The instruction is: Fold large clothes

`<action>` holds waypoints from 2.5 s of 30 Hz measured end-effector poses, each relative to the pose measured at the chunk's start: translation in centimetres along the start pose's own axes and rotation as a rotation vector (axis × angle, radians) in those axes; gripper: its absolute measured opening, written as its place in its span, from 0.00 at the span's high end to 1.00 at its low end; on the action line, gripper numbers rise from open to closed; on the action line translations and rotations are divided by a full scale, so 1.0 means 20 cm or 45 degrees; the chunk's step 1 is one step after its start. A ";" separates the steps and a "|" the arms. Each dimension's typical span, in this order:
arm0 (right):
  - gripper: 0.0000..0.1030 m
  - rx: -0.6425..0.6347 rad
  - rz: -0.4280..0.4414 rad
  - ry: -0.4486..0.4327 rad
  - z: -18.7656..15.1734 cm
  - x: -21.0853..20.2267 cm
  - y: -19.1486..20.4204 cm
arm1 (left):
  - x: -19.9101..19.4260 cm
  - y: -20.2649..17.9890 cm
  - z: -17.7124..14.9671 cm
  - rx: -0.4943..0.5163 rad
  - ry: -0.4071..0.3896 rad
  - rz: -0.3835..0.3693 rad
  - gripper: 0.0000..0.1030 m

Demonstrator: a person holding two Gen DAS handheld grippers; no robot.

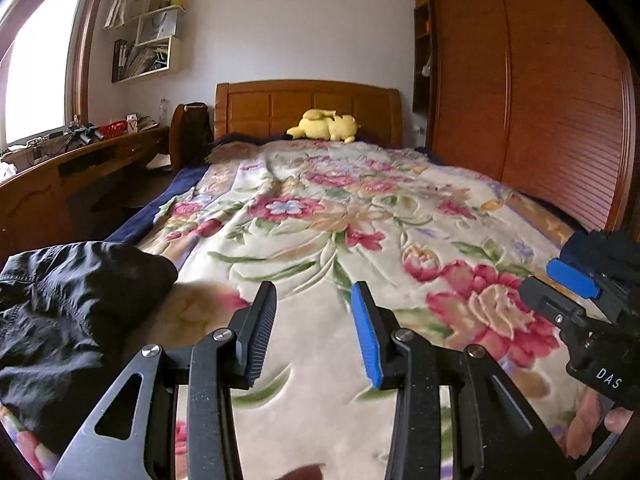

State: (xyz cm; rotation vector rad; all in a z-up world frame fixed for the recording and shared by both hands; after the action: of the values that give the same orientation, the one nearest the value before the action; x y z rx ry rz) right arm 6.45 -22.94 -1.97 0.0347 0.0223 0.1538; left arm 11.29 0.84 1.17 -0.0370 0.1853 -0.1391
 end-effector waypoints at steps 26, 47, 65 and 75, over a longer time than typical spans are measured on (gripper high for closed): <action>0.32 -0.018 -0.038 -0.017 -0.05 0.05 0.02 | 0.00 0.06 -0.11 0.036 -0.029 0.049 0.61; 0.32 -0.018 -0.031 -0.028 -0.05 0.05 0.01 | -0.04 0.05 -0.09 0.045 -0.040 0.047 0.61; 0.32 -0.020 -0.030 -0.031 -0.05 0.06 0.00 | -0.06 0.05 -0.05 0.048 -0.056 0.044 0.61; 0.32 -0.020 -0.031 -0.035 -0.05 0.06 0.00 | -0.06 0.05 -0.05 0.048 -0.057 0.044 0.61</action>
State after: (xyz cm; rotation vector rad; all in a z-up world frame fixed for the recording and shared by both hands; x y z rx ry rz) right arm 7.52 -22.70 -2.92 0.0210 -0.0061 0.1294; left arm 9.98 1.93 0.34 0.0004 0.1388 -0.1070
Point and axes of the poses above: each gripper's, at about its wrist camera, not at the fingertips, and x roughly the way its jaws point, y to its left, z to its top, the point moved 7 cm from there along x, roughly the way its jaws point, and after that the axes turned 15 degrees about -y, right-handed, at the moved point
